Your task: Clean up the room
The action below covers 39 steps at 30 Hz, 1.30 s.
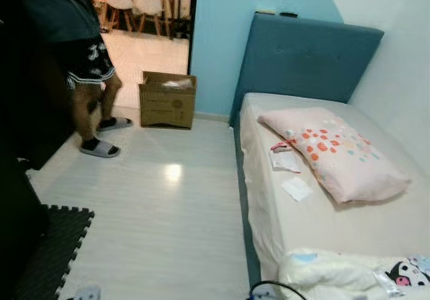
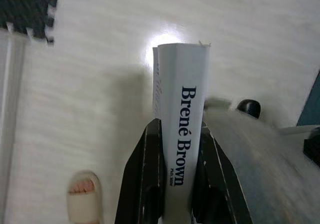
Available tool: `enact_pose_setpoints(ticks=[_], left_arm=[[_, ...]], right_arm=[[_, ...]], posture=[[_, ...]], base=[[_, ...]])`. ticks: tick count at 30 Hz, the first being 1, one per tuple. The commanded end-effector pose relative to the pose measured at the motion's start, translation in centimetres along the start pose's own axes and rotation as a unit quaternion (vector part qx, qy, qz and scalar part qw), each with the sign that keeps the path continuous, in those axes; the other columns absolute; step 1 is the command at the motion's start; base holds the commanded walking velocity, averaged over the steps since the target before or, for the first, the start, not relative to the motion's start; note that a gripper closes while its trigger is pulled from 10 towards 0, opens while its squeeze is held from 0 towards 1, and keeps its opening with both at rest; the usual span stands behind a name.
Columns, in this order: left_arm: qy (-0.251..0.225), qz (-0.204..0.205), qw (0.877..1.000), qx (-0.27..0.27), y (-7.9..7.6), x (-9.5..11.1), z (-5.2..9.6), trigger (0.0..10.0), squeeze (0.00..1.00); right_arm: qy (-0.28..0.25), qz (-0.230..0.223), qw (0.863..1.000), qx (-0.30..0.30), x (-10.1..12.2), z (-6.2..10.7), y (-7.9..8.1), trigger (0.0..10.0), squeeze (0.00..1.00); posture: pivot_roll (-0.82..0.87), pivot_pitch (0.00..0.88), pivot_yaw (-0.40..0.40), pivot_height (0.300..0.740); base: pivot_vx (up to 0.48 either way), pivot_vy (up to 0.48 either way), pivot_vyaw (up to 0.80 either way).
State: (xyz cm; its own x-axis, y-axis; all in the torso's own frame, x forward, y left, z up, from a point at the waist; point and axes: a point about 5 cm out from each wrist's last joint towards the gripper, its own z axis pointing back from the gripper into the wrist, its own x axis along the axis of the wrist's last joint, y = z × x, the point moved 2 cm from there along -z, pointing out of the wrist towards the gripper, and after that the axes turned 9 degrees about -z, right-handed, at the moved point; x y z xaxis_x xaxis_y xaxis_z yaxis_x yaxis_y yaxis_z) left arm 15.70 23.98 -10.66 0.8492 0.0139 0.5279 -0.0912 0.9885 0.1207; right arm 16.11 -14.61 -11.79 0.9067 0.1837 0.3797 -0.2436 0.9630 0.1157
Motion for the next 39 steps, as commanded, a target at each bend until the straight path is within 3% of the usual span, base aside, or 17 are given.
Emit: enact_pose_setpoints(ticks=[1, 16, 31, 39], left_arm=[[-0.011, 0.002, 1.0, -0.007, -0.6, 0.8, -0.2, 10.0, 0.0], [-0.017, 0.008, 1.0, -0.012, -1.0, 1.2, -0.3, 10.0, 0.0], [-0.043, 0.001, 0.999, -0.027, -1.5, 3.2, -0.5, 10.0, 0.0], [-0.061, 0.004, 0.997, -0.036, -1.9, 4.4, -0.6, 10.0, 0.0]], right_arm=[[0.02, -0.012, 1.0, -0.007, -1.3, 0.2, -0.6, 10.0, 0.0], [0.017, -0.016, 1.0, -0.001, -1.3, 0.2, -0.5, 10.0, 0.0], [0.018, -0.027, 0.999, 0.0, -1.6, 0.2, -0.5, 10.0, 0.0], [0.017, -0.024, 1.0, 0.001, -1.3, 0.2, -0.4, 10.0, 0.0]], posture=[[0.01, 0.0, -0.102, 0.74], [0.01, 0.0, -0.105, 0.74], [0.01, 0.0, -0.1, 0.74], [0.01, 0.0, -0.1, 0.74]], base=[[0.48, 0.0, 0.0], [0.48, 0.0, 0.0], [0.48, 0.0, 0.0], [0.48, 0.0, -0.71]])
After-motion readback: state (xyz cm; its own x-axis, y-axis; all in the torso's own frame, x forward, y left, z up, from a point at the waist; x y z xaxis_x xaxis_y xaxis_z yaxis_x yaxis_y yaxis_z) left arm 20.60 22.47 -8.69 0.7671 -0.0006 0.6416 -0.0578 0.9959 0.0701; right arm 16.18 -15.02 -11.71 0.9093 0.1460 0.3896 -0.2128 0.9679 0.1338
